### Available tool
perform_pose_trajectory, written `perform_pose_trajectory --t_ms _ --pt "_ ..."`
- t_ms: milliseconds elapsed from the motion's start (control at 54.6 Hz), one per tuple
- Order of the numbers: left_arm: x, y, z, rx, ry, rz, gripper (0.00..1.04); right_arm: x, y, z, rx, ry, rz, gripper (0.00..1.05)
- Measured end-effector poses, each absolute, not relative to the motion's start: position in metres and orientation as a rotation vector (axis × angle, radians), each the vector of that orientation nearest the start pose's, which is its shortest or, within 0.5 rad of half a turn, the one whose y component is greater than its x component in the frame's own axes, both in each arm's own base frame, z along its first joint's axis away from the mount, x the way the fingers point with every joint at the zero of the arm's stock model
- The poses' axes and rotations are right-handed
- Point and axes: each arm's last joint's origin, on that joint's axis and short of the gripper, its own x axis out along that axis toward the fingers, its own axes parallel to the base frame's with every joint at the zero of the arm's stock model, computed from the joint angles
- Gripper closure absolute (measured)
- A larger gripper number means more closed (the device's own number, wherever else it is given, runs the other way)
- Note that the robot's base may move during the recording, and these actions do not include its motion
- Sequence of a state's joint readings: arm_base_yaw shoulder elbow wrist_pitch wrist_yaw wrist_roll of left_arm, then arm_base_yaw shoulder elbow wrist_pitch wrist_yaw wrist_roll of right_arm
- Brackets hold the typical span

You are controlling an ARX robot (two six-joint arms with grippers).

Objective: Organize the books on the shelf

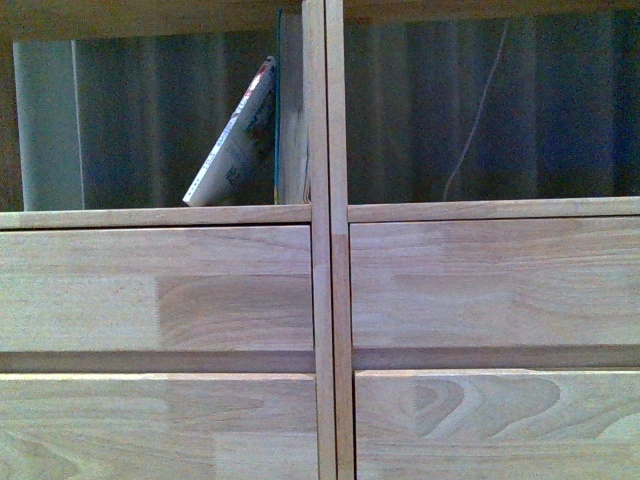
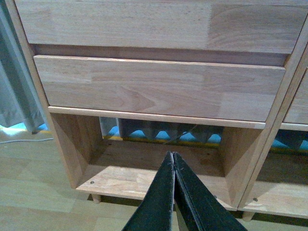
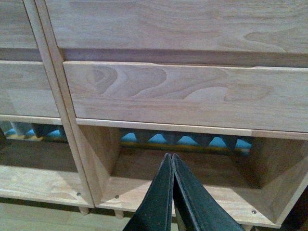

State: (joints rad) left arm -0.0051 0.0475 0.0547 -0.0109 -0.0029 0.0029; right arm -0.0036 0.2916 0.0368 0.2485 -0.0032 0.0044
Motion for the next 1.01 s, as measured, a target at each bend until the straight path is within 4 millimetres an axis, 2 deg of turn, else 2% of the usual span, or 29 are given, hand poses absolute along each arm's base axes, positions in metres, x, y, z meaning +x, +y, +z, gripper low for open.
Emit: perform_pose_trajectory --t_ms 128,403,568,1007 --pt "0.098 0.000 0.166 0.002 0.003 -0.003 1.02 0.113 0.000 0.171 0.004 -0.011 -0.001 1.02" --pt "0.097 0.000 0.167 0.002 -0.001 -0.004 1.02 0.108 0.000 0.171 0.004 -0.015 0.000 1.02" --pt "0.097 0.000 0.166 0.002 -0.001 -0.005 1.02 0.098 0.000 0.168 0.003 -0.007 0.001 1.02" --pt "0.097 0.000 0.166 0.002 -0.001 -0.005 1.02 0.097 0.000 0.168 0.003 -0.009 -0.001 1.02"
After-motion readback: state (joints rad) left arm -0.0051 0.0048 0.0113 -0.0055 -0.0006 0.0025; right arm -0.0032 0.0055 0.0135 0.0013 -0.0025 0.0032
